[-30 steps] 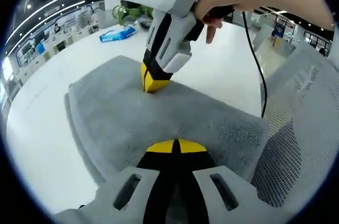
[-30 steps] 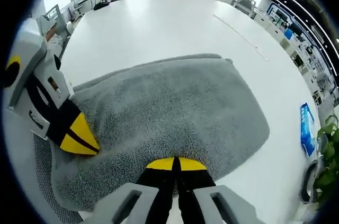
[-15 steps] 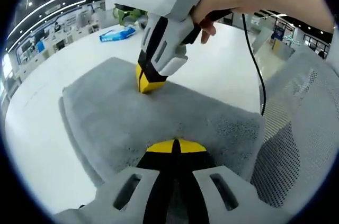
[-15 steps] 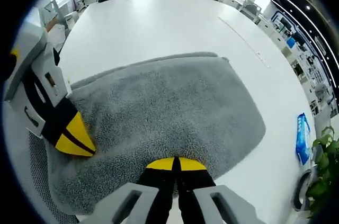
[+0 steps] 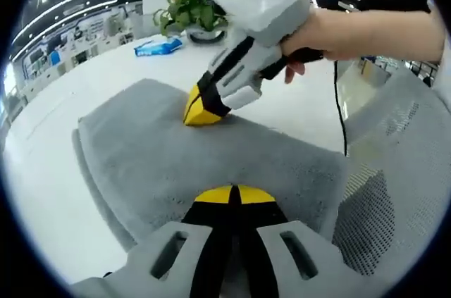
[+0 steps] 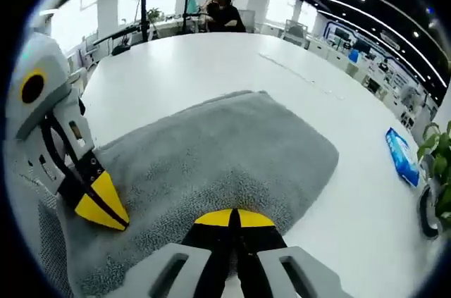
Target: Open the folded towel by lifting each exposed corner and separating the folded layers until the towel lies flat within the target outline without major curled edges
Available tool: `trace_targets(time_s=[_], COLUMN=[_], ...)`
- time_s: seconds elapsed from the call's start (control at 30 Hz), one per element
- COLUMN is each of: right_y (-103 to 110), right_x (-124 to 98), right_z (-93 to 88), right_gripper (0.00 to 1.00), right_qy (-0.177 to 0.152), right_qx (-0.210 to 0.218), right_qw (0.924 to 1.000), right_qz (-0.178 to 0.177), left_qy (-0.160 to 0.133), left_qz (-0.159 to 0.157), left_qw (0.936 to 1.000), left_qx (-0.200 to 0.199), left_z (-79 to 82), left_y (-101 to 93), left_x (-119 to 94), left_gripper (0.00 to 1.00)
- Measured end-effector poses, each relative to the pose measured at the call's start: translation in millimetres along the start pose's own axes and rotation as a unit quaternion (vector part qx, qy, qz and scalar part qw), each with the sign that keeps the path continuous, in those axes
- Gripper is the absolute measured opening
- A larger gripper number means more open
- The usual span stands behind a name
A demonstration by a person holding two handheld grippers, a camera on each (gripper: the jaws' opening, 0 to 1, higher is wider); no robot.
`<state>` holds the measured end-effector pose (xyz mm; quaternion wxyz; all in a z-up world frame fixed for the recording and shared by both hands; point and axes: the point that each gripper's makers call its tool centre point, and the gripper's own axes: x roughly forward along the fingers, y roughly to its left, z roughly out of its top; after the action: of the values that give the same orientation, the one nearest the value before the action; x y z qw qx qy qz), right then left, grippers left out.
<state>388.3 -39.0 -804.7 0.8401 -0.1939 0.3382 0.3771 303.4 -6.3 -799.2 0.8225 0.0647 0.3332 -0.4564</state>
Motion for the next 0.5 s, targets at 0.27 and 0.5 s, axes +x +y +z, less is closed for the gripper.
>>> trace_targets(time_s=[0.27,0.5], right_y=[5.8,18.0], right_x=[-14.7,-41.2], right_z=[18.8,16.8], right_gripper=[0.00,0.08], right_qy=[-0.078,-0.149], right_qx=[0.113,0.160], right_qw=[0.9904,0.9756], right_qz=[0.015,0.017], left_qy=[-0.049,-0.106], left_qz=[0.024,0.153], left_qw=[0.9961,0.9631], left_qx=[-0.070,-0.195], left_z=[21.4,21.2], left_y=[18.8,94.4], left_x=[-12.9,-57.5], left_gripper=[0.08,0.16])
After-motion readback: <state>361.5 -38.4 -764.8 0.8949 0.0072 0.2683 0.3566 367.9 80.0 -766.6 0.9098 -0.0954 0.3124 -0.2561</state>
